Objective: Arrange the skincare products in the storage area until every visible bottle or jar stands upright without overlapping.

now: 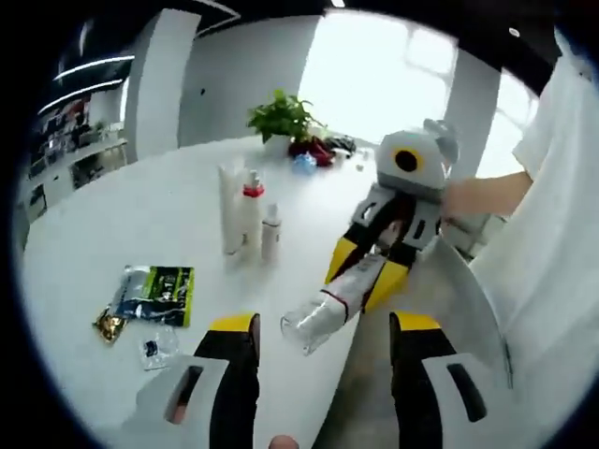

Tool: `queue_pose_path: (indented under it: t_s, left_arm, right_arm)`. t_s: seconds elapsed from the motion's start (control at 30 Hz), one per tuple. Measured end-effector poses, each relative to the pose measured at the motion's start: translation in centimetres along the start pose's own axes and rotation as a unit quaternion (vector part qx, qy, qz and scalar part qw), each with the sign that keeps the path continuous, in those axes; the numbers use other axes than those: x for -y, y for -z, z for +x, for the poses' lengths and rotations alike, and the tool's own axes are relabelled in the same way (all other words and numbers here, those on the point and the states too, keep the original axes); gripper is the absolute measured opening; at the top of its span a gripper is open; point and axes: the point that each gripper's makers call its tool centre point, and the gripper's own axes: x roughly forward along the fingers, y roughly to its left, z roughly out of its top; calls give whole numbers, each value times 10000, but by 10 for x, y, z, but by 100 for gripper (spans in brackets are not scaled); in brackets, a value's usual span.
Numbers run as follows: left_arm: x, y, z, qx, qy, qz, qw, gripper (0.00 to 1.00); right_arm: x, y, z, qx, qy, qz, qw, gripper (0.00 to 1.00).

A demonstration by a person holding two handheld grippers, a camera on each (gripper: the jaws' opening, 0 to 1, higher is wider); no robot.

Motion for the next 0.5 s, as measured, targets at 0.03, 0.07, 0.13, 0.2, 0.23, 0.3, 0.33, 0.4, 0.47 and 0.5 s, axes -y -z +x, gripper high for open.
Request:
queue_pose_path:
  t_s: [0.03, 0.07, 0.13, 0.2, 0.23, 0.3, 0.33, 0.4, 0.47, 0.5]
  left_arm:
    - [2, -5, 0, 161, 27, -172, 9997, 58]
    - [6, -10, -1, 396, 115, -425, 9982, 59]
    - [10, -20, -1, 741, 233, -737, 9942, 60]
    - [13, -27, -2, 998, 320, -948, 9900, 58]
    - [14, -32, -2, 1184, 373, -1121, 9859, 57]
    - [16, -39, -3, 1458, 464, -1378, 9786, 56]
    - [17, -41, -4, 1549, 509, -1468, 9756, 55]
    - [20, -47, -5, 1747, 631, -1616, 9692, 51]
    - [24, -52, -7, 1871, 766, -1700, 9645, 46]
    - [26, -54, -8, 1917, 829, -1732, 9625, 41]
  right_arm:
    - [0, -1, -1, 75, -6, 89, 9999, 21]
    - [-2, -5, -2, 271, -31, 307, 9992, 21]
    - [-5, -10, -4, 561, -63, 586, 9967, 21]
    - [-7, -16, -5, 792, -91, 811, 9935, 21]
    - [-10, -20, -6, 985, -168, 979, 9902, 21]
    - [-11, -29, -8, 1301, -200, 1259, 9833, 22]
    - [-13, -32, -9, 1423, -265, 1355, 9801, 22]
    - [-16, -40, -11, 1703, -337, 1577, 9721, 22]
    - [-21, -48, -11, 1948, -460, 1782, 9634, 22]
    - [-22, -50, -12, 2037, -494, 1867, 9598, 22]
